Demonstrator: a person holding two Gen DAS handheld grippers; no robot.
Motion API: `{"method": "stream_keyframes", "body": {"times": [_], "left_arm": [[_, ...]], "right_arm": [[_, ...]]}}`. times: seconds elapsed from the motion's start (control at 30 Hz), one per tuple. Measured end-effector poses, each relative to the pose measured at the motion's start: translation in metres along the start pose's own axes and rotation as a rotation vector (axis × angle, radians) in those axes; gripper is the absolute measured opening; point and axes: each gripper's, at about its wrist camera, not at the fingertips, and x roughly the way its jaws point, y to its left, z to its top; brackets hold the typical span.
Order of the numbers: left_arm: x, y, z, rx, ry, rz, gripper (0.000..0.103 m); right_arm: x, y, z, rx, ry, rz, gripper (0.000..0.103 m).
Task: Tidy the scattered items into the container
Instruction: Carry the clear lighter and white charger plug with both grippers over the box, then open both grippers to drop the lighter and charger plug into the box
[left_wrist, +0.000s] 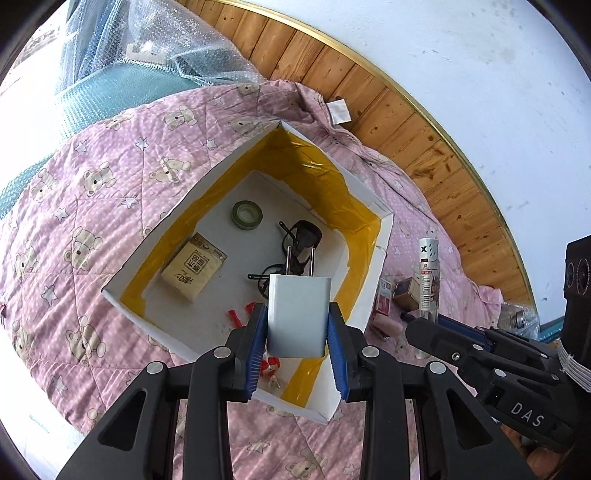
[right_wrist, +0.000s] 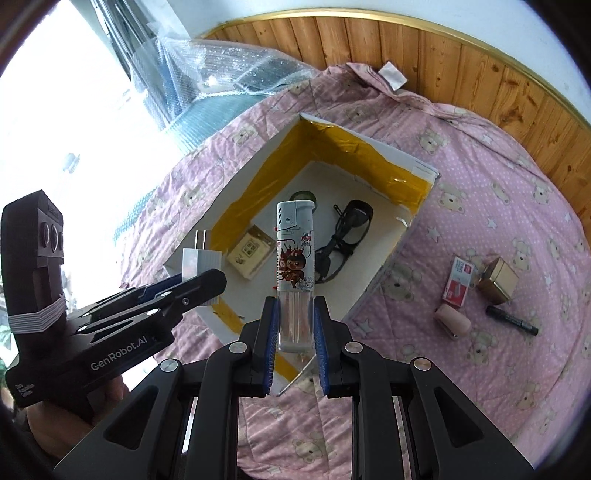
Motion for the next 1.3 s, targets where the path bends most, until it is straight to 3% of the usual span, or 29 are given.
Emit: {"method": "stream_keyframes", "body": {"times": [0.87, 1.0, 1.07, 1.1, 1.3], "left_arm": [[0.097, 0.023, 0.074, -0.041, 0.109, 0.011, 0.033], [0.115, 0.03, 0.08, -0.052, 0.135, 0.013, 0.033], [0.123, 0.03, 0.082, -0.03, 0.142, 0.006, 0.044], [0.126, 0.032, 0.083, -0.034, 0.149, 0.012, 0.058], [0.129, 0.049, 0.081, -0.082, 0.157, 0.023, 0.059]], "right_arm": [[0.084, -0.024, 0.096, 0.015, 0.101, -0.011, 0.019], [0.096, -0.025, 0.114, -0.018, 0.083, -0.029, 0.02], [0.102, -0.024, 0.121, -0.05, 0.051, -0.085, 0.033], [0.107, -0.028, 0.122, -0.034, 0.061, -0.077, 0.049], [0.121, -0.054, 0.108, 0.07, 0.122, -0.023, 0.048]]}}
